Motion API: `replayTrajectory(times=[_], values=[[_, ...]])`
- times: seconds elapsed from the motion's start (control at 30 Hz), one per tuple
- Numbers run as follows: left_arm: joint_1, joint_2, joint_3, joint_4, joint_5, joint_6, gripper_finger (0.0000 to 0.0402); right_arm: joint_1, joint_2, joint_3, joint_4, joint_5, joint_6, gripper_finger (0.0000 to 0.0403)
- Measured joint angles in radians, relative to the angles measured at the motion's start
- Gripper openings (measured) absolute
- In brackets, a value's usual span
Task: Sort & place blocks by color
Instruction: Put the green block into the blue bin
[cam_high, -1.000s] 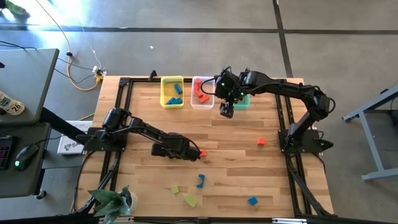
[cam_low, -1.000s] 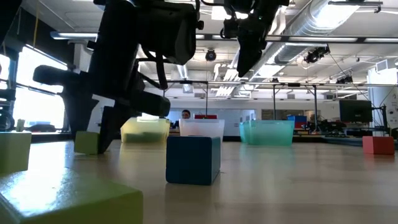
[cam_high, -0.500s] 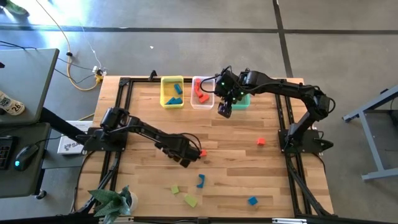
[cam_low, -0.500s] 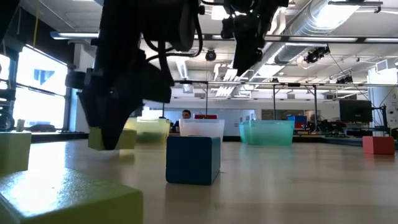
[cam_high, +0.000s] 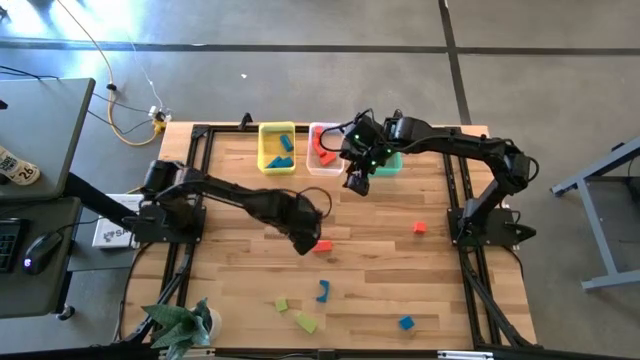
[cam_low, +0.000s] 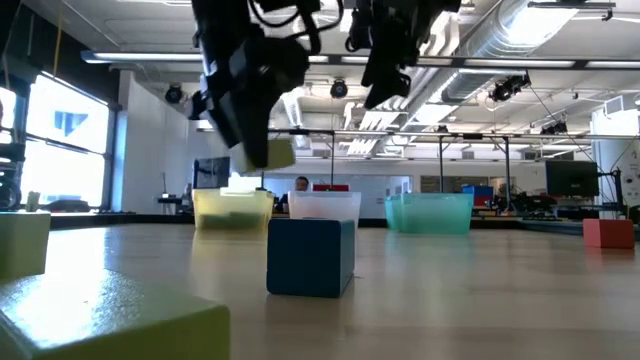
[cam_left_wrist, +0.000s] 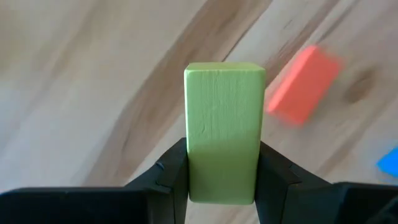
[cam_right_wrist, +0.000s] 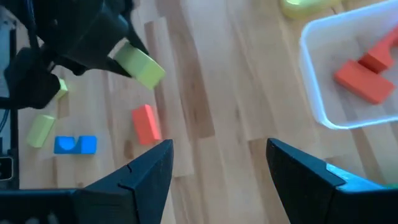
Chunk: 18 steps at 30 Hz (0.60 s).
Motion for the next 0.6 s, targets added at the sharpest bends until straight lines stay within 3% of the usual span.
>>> replayTrajectory(times=[0.37,0.6], values=[[0.086,-0.137,0.0,0.186,0.12,0.292,0.0104,0.087,0.0,0.0,0.022,-0.001,-0.043,0.0245],[0.107,-0.159,0.0,0.23,0.129,0.436,0.0104,0.146,0.0,0.0,0.041,-0.003,-0.147,0.0245]])
